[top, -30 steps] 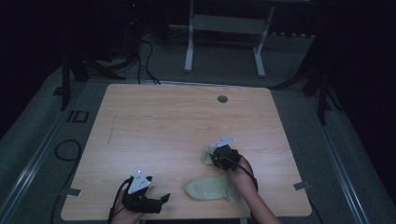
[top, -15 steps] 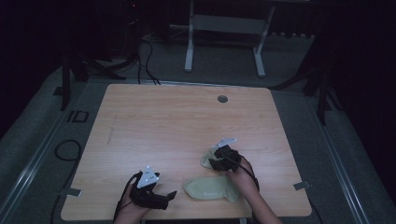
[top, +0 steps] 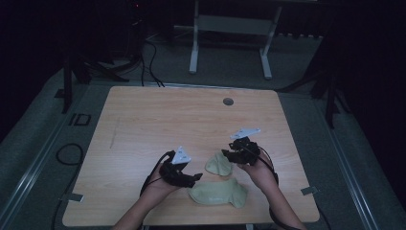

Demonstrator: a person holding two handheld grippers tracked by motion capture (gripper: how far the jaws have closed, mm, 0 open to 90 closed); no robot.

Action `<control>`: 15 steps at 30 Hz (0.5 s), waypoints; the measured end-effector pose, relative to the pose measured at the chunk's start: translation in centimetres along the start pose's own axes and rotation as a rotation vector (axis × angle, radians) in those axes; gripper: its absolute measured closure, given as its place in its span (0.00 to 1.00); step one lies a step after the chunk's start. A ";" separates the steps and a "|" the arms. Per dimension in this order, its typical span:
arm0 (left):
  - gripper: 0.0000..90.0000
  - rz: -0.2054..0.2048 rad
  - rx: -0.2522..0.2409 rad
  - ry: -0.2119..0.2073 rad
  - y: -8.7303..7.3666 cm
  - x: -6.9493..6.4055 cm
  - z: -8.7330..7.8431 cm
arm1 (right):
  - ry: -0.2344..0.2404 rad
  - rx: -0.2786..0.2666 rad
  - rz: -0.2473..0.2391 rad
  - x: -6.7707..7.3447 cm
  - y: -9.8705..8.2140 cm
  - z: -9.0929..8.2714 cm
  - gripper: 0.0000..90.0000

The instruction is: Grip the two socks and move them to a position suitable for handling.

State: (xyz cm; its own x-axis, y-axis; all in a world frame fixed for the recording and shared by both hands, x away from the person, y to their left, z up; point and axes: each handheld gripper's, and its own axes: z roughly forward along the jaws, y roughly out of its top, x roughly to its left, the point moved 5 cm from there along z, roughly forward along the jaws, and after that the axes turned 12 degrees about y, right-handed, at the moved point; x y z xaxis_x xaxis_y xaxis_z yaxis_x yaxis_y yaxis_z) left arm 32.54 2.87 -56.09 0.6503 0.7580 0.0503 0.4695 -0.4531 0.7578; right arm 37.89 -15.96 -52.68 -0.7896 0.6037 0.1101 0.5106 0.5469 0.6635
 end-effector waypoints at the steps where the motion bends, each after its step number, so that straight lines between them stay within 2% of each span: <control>1: 0.38 -0.007 0.004 -0.003 0.3 0.0 0.6 | 0.009 0.010 -0.001 0.1 -0.2 0.3 0.70; 3: 0.42 -0.021 0.031 -0.021 0.7 -0.1 2.0 | 0.023 0.036 -0.006 0.2 -0.8 1.2 0.70; 5: 0.46 -0.018 0.058 0.002 0.9 0.0 3.1 | 0.025 0.060 -0.001 0.1 -1.4 2.0 0.71; 8: 0.52 -0.027 0.080 0.000 1.0 0.1 4.4 | 0.031 0.084 0.010 -0.1 -2.1 2.9 0.72; 10: 0.56 -0.047 0.086 -0.021 1.0 0.0 5.1 | 0.033 0.098 0.018 -0.2 -2.5 3.3 0.73; 12: 0.60 -0.039 0.099 -0.025 1.1 0.0 5.8 | 0.024 0.112 0.019 -0.4 -2.9 3.6 0.74; 13: 0.62 -0.031 0.109 -0.014 1.1 0.1 6.1 | 0.017 0.126 0.020 -0.5 -3.1 3.7 0.75; 15: 0.64 -0.020 0.120 -0.008 1.1 0.0 6.5 | 0.025 0.142 0.020 -0.5 -3.4 4.0 0.76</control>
State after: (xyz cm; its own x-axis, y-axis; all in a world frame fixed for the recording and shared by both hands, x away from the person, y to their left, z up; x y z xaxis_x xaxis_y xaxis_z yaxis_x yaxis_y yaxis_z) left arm 36.94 -0.73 -59.47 0.6449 0.7637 0.0307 0.5500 -0.4916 0.6752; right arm 37.92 -15.81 -57.91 -0.7862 0.6015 0.1420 0.5679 0.6125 0.5499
